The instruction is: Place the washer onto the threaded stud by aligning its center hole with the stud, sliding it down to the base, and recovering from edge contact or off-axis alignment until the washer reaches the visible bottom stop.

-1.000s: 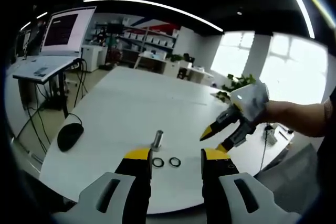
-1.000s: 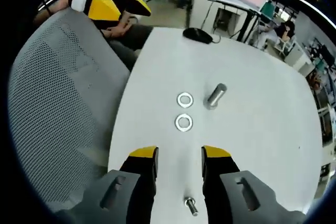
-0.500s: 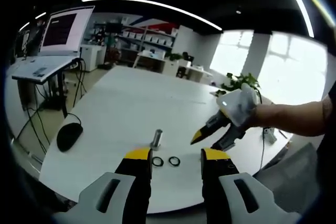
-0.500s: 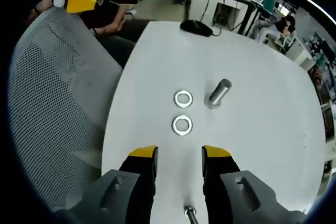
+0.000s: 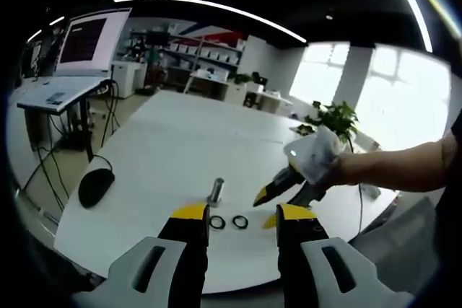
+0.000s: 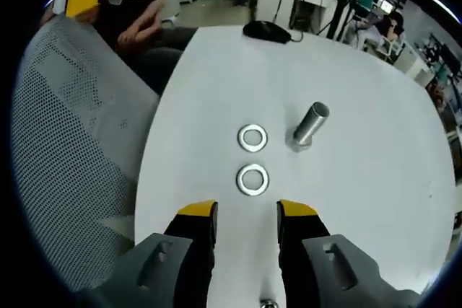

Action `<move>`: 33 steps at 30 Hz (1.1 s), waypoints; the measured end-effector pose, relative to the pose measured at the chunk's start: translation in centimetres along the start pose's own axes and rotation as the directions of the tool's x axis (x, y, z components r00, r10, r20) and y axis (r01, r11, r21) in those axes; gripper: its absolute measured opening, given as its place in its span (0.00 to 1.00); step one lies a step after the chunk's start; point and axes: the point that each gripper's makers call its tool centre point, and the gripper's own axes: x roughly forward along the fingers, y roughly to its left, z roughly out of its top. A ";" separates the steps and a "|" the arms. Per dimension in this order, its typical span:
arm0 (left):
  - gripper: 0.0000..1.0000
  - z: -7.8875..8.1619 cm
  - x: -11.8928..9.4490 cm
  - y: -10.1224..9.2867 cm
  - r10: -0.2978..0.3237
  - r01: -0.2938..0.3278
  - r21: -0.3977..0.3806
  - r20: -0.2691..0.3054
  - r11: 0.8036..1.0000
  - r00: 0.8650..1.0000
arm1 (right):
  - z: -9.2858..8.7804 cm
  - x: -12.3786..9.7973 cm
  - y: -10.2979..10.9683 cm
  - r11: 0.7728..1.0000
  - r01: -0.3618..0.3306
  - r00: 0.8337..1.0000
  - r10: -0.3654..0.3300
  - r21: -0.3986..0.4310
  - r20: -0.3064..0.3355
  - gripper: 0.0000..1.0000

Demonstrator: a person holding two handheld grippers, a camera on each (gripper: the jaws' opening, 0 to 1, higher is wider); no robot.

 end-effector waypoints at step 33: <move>0.35 -0.1 0.0 0.2 0.006 -0.006 -0.006 -0.004 1.000 1.000 | 1.4 3.2 -0.8 0.997 -0.021 0.998 0.016 0.079 0.067 0.33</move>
